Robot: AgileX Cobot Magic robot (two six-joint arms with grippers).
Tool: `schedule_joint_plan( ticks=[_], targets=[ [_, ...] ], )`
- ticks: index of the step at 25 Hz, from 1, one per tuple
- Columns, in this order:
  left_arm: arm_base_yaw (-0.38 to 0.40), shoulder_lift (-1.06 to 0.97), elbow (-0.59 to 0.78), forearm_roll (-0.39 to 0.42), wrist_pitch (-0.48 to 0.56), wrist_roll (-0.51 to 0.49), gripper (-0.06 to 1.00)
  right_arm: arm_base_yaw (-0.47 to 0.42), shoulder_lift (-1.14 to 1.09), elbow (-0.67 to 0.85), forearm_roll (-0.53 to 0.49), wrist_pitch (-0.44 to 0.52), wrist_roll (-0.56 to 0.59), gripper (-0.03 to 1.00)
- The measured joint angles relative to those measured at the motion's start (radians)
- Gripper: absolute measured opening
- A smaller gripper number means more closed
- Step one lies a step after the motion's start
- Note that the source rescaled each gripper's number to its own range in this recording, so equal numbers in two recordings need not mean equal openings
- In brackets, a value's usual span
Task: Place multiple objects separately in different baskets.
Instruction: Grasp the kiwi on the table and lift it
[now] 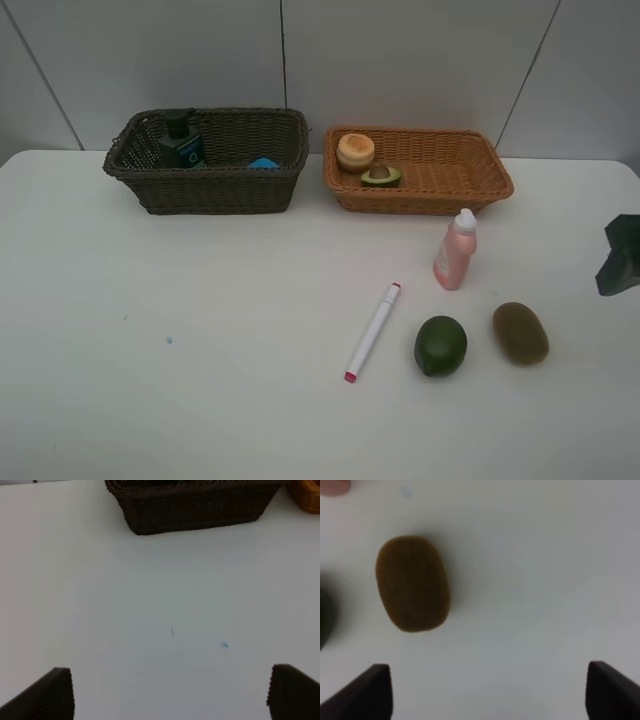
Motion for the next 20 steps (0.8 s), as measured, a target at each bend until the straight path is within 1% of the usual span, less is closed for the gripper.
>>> schedule_joint_plan(
  ticks=[4, 6, 8, 10, 14, 20],
  targets=[
    [0.0, 0.0, 0.0, 0.0, -0.001, 0.0, 0.91, 0.053, 0.16, -0.01, 0.003, -0.042, -0.007, 0.96],
    [0.0, 0.0, 0.0, 0.0, -0.001, 0.0, 0.91, 0.068, 0.218, -0.01, 0.012, -0.08, -0.012, 0.96],
    [0.0, 0.0, 0.0, 0.0, -0.001, 0.0, 0.91, 0.074, 0.266, -0.01, 0.027, -0.116, -0.033, 0.96],
    [0.0, 0.0, 0.0, 0.0, -0.001, 0.0, 0.91, 0.077, 0.306, -0.01, 0.075, -0.152, -0.071, 0.96],
    [0.0, 0.0, 0.0, 0.0, -0.001, 0.0, 0.91, 0.077, 0.353, -0.01, 0.145, -0.19, -0.131, 0.96],
    [0.0, 0.0, 0.0, 0.0, -0.001, 0.0, 0.91, 0.078, 0.39, -0.01, 0.161, -0.248, -0.18, 0.96]
  ],
)
